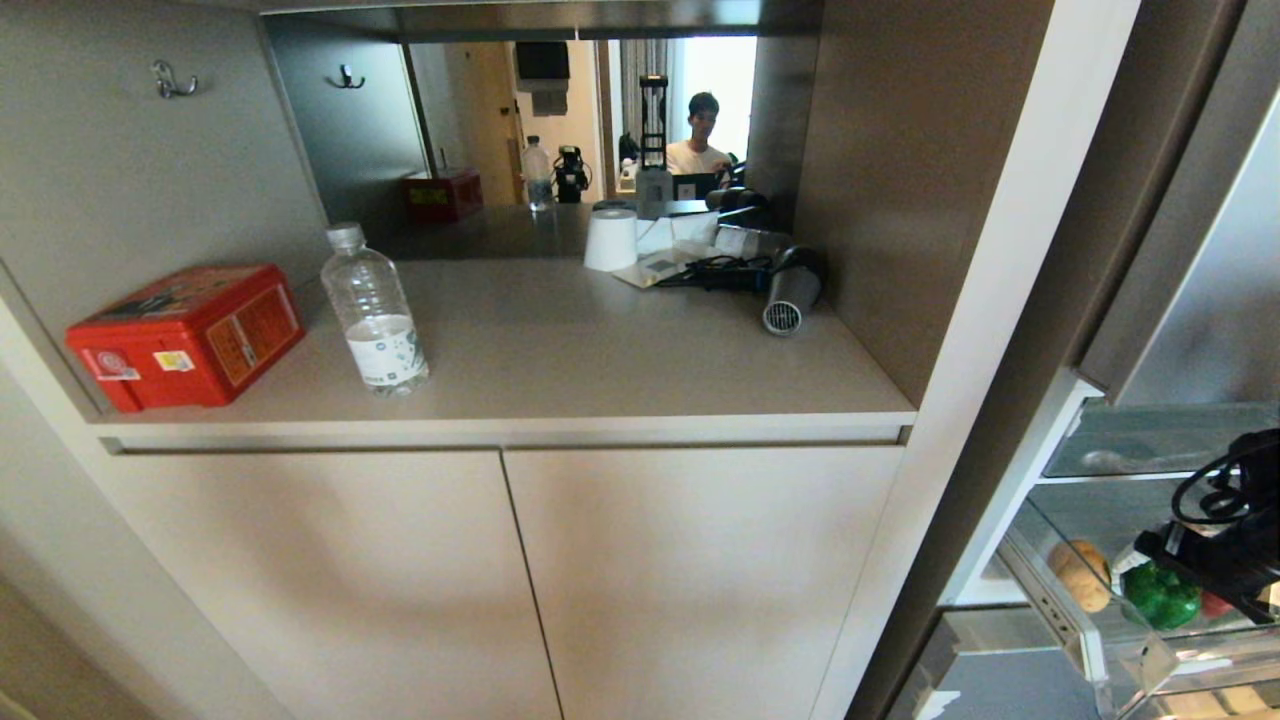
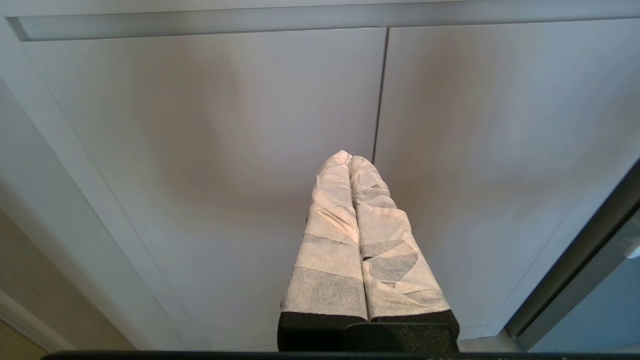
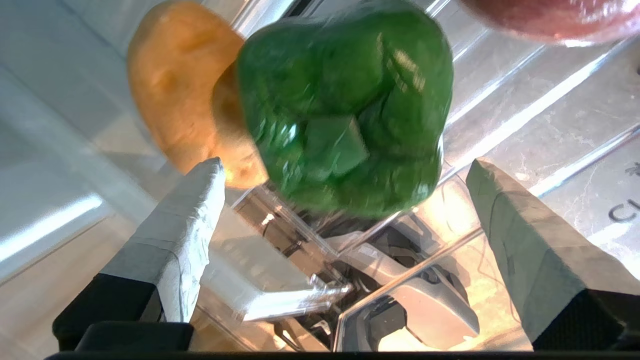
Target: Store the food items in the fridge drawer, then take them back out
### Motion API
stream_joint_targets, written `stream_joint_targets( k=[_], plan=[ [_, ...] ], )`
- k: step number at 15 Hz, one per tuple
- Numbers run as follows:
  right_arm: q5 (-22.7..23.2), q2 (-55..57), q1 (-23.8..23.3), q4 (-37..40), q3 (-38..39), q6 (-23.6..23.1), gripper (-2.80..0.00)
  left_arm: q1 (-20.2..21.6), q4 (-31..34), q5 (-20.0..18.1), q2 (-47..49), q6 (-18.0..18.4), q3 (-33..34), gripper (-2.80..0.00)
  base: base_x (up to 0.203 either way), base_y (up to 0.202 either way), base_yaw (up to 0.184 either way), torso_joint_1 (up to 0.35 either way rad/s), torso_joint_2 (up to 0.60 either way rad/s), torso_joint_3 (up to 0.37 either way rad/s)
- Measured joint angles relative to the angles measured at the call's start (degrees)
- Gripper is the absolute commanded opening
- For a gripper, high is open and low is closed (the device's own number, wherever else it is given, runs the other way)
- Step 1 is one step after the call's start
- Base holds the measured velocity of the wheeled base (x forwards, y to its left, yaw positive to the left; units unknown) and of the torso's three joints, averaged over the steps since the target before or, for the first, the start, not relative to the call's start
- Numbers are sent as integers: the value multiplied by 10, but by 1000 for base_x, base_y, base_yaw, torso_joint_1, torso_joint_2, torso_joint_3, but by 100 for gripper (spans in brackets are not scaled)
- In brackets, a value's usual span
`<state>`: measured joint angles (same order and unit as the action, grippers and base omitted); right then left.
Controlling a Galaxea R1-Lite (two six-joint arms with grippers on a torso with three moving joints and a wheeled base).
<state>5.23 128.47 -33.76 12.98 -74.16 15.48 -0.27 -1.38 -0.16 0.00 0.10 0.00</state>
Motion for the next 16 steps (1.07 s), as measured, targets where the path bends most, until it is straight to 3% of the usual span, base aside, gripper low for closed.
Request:
stream_joint_targets(
  k=[6, 7, 16],
  plan=[
    [4, -18, -4, 0, 8, 3, 0, 0, 0, 0, 0, 0, 0, -280, 0, 0, 0, 0, 0, 0],
    [5, -19, -7, 0, 9, 3, -280, 0, 0, 0, 0, 0, 0, -280, 0, 0, 0, 0, 0, 0],
    [18, -22, -25, -5, -9, 3, -280, 0, 0, 0, 0, 0, 0, -280, 0, 0, 0, 0, 0, 0]
  ],
)
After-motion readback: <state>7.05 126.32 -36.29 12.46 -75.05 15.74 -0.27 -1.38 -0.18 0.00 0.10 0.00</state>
